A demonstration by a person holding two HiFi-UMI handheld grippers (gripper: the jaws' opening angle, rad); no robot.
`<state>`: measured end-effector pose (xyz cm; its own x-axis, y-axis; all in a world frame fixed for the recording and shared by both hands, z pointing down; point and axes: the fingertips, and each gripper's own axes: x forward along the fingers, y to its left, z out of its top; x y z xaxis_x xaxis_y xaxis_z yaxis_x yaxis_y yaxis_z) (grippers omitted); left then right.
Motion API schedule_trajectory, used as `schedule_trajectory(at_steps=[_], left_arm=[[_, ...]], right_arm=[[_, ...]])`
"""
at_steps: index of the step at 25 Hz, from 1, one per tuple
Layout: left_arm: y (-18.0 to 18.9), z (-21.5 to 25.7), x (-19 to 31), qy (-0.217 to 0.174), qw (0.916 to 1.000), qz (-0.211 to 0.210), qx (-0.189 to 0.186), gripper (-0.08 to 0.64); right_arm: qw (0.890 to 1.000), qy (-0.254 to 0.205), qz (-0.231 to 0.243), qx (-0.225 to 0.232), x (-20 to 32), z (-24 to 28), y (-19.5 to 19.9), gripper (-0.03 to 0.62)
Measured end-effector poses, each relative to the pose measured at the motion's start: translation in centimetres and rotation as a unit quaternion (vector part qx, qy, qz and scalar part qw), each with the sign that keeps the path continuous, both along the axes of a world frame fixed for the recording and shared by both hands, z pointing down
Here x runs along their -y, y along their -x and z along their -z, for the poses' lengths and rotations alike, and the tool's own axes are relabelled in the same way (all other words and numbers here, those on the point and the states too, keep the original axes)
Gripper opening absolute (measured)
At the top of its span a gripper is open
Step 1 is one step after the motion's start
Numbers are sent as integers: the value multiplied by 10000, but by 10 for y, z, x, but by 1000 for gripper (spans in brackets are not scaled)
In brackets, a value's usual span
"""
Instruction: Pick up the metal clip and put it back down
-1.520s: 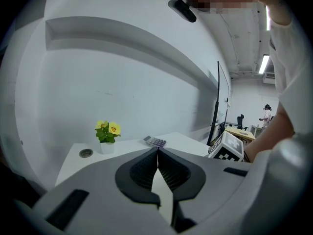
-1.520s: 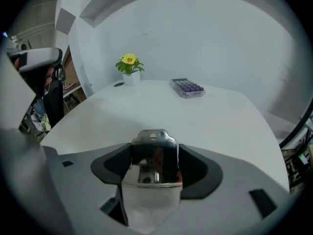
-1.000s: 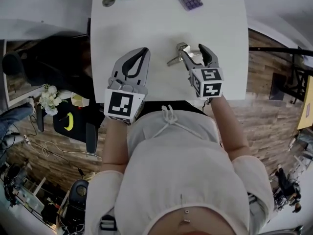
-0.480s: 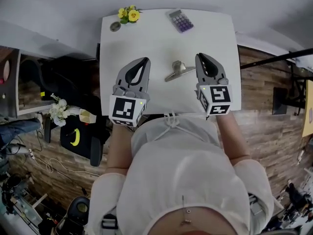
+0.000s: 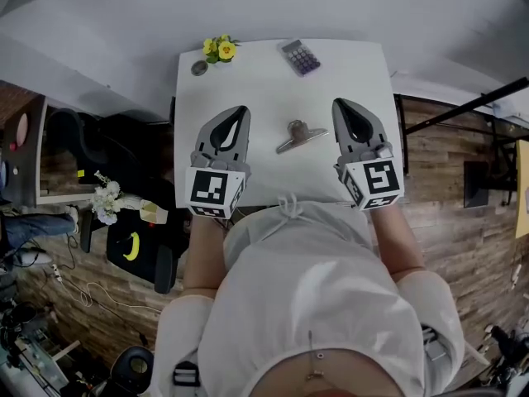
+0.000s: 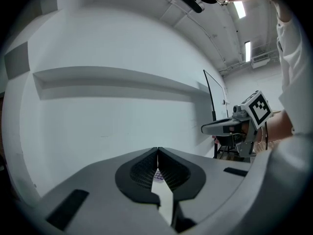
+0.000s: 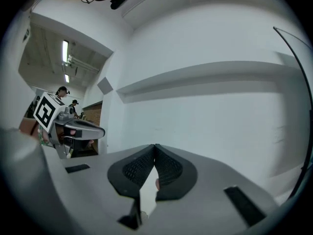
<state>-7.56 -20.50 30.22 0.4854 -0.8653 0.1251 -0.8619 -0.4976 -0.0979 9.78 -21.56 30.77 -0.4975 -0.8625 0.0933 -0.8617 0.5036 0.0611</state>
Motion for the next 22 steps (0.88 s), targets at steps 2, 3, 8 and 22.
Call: schedule_trajectory(at_steps=[2, 3, 8, 22], left_arm=[[-1, 0, -1, 14, 10000, 9, 11, 18], [-2, -1, -1, 29, 10000, 17, 20, 18], [-3, -2, -4, 13, 10000, 14, 1, 18], [-2, -3, -5, 35, 10000, 67, -33, 18]], right_arm=[[9999, -24, 152, 53, -3, 2, 1, 6], [9998, -46, 202, 57, -4, 2, 2, 6], [9996, -77, 273, 83, -4, -3, 2, 3], [9996, 90, 272, 56, 0, -18, 1, 2]])
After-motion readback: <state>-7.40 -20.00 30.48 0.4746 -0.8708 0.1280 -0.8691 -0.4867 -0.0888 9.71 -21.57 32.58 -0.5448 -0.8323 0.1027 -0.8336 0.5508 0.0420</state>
